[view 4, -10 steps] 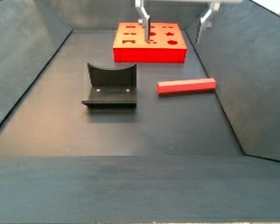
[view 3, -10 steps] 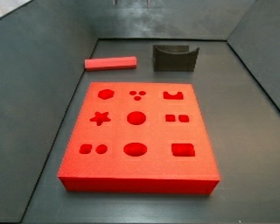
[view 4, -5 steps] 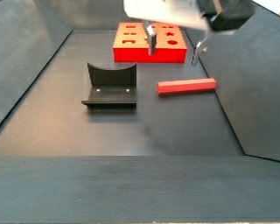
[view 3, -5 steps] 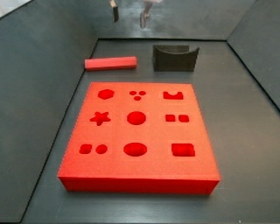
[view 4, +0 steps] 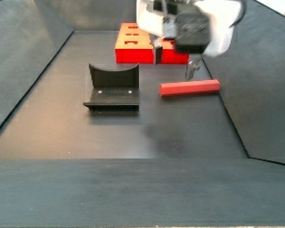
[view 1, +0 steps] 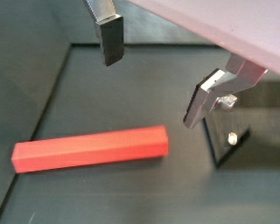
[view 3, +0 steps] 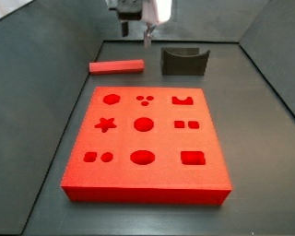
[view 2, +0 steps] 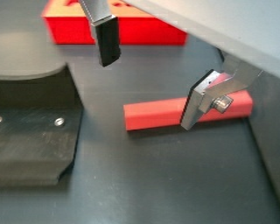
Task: Pick up the hexagon object. Move up. Place the hexagon object on the fixture. Regrasp the hexagon object. Move to above the board. Insert the hexagon object.
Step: Pick up the hexagon object.
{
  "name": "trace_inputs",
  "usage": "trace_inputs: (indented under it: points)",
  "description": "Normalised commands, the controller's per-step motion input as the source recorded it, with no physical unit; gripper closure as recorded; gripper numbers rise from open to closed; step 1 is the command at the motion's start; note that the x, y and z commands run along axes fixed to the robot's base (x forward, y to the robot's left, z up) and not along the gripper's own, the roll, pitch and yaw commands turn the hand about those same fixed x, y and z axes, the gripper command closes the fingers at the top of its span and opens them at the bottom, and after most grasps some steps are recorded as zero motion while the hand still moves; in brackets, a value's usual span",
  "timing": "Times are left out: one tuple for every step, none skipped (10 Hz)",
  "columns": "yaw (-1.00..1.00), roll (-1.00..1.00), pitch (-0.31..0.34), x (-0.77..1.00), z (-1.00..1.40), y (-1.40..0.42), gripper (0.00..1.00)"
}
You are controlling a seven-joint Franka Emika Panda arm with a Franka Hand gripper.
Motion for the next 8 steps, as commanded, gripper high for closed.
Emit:
trace_inputs:
  points:
    - [-0.91,-0.13,-0.124,0.0,-0.45,-0.03,0.0]
    - [-0.8,-0.15,-0.05,0.0,-0.47,0.0,0.0]
    - [-0.7,-0.19,-0.141,-0.19,-0.45,0.0,0.0]
    - [-0.71,-0.26,-0.136,-0.22,-0.52,0.0,0.0]
    - [-0.67,-0.27,-0.1,-0.15,-0.52,0.0,0.0]
    - [-0.65,-0.28,-0.064,-0.14,-0.51,0.0,0.0]
    - [-0.61,-0.28,-0.069,-0.05,-0.47,0.0,0.0]
    - [-0.59,-0.22,-0.036,0.0,-0.34,0.0,0.0]
